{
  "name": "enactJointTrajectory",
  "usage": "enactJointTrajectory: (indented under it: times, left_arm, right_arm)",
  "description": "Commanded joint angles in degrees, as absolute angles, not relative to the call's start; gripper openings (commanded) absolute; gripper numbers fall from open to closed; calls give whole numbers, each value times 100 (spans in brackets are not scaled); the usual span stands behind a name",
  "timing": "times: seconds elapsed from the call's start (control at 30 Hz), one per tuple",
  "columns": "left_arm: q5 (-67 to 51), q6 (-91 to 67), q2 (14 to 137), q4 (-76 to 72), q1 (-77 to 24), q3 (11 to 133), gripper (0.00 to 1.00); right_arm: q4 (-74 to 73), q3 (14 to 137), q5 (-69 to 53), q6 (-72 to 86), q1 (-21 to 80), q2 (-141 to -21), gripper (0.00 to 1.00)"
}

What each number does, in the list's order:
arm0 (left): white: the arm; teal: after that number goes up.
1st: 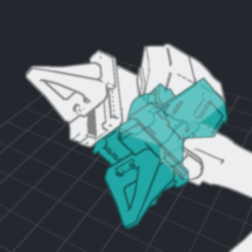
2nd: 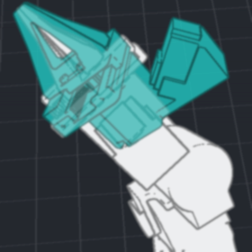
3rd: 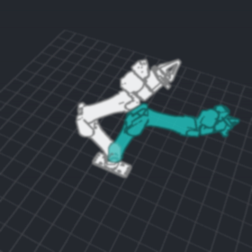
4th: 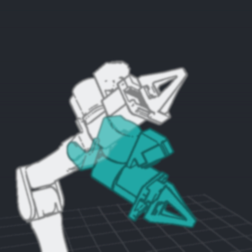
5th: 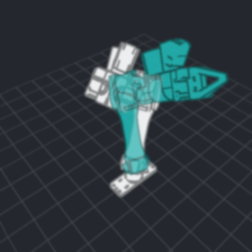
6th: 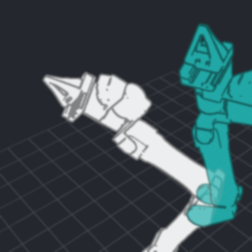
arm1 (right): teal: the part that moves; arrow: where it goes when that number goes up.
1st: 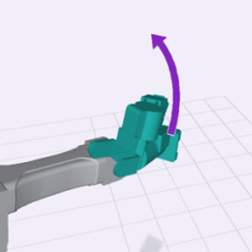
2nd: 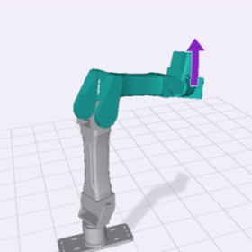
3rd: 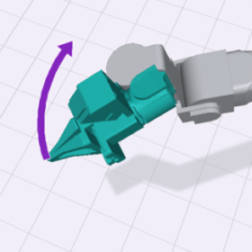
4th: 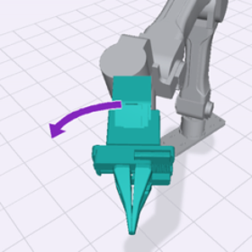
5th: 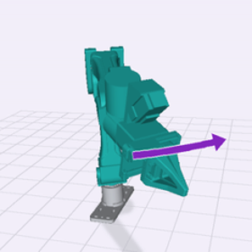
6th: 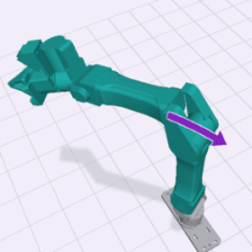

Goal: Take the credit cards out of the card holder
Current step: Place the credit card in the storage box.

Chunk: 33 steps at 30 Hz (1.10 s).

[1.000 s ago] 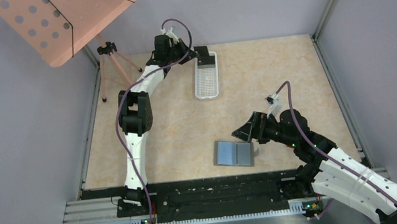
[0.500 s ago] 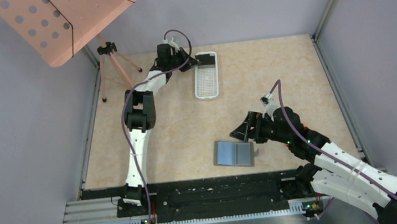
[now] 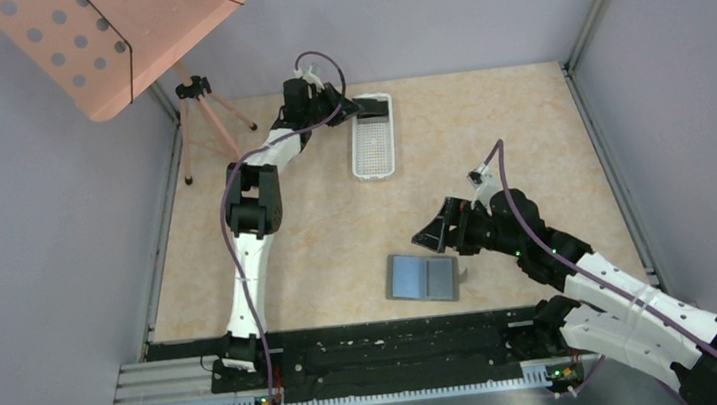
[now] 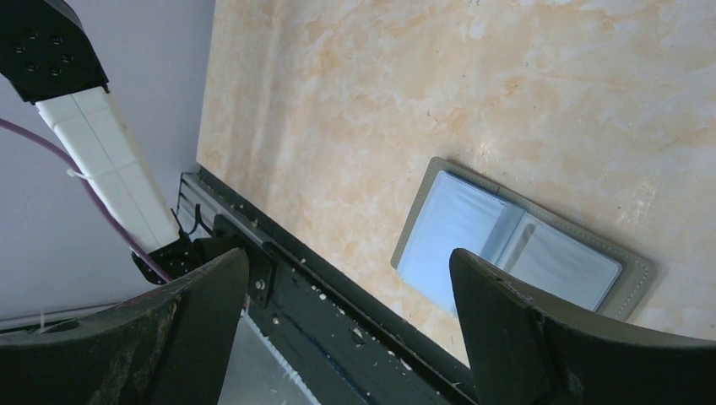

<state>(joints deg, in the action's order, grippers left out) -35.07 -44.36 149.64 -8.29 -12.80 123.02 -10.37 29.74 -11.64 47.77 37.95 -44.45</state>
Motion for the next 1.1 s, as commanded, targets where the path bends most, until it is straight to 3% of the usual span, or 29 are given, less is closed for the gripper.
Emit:
enactJointTrajectory:
  times: [0.0, 0.2, 1.07]
  left_arm:
    - [-3458, -4479, 15055, -1358, -1261, 12568, 25]
    - [-3388, -4641, 15094, -1665, -1280, 12564, 36]
    - [-2674, -4145, 14959, -2109, -1419, 12370, 45]
  right_arm:
    - [-749, 3249, -1075, 4803, 3770, -4488, 89]
    - [-660, 3254, -1079, 4807, 3769, -4607, 89]
    - [-461, 3147, -1026, 4890, 3771, -4672, 88]
